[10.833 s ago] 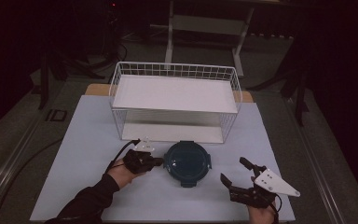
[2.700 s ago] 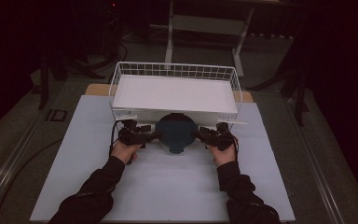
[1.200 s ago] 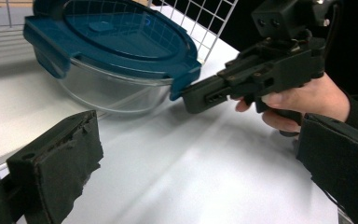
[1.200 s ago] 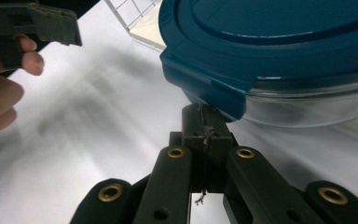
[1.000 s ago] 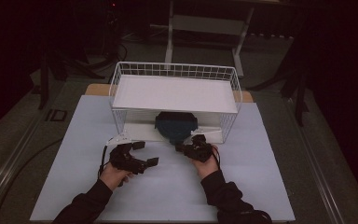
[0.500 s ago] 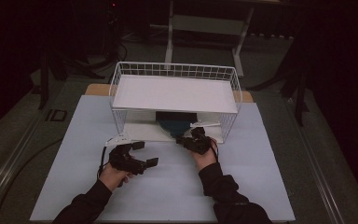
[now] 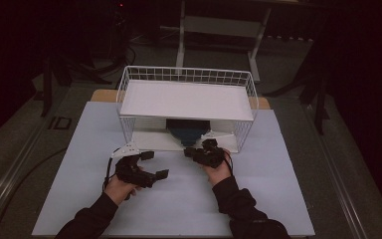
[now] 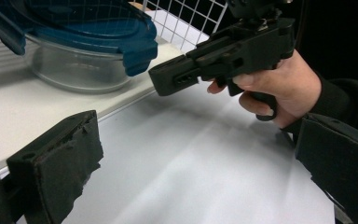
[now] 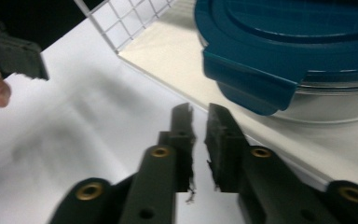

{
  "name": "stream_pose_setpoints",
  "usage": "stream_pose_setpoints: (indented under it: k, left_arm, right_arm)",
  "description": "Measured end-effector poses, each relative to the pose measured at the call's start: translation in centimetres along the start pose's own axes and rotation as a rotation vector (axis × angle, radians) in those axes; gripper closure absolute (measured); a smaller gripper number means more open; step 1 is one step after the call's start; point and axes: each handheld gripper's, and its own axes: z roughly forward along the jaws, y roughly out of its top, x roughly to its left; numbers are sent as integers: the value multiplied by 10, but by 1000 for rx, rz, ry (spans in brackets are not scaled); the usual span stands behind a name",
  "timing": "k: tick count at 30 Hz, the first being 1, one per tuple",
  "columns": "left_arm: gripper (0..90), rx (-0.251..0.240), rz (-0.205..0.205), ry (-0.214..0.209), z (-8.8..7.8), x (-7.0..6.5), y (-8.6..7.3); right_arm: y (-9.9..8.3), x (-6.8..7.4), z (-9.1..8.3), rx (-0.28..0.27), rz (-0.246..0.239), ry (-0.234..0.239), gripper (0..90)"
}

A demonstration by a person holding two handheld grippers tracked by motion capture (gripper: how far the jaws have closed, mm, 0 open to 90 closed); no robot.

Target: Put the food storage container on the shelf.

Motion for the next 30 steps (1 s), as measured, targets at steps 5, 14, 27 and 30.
stream_pose_setpoints:
  k: [5,14,27,30]
  left_arm:
    - [4,-7,20,3,-5,-5,2]
    - [4,-11,39,-5,-9,-13,3]
    - [4,-10,62,-6,-20,-19,-3]
    - [4,-9,64,-1,-22,-19,-4]
  right_arm:
    - [-3,5,-13,-43,-2,22,482]
    - [-12,12,-33,-89,-11,94,274]
    - [-41,9,-70,-143,-62,48,153]
    - [-46,8,-77,-146,-69,31,153]
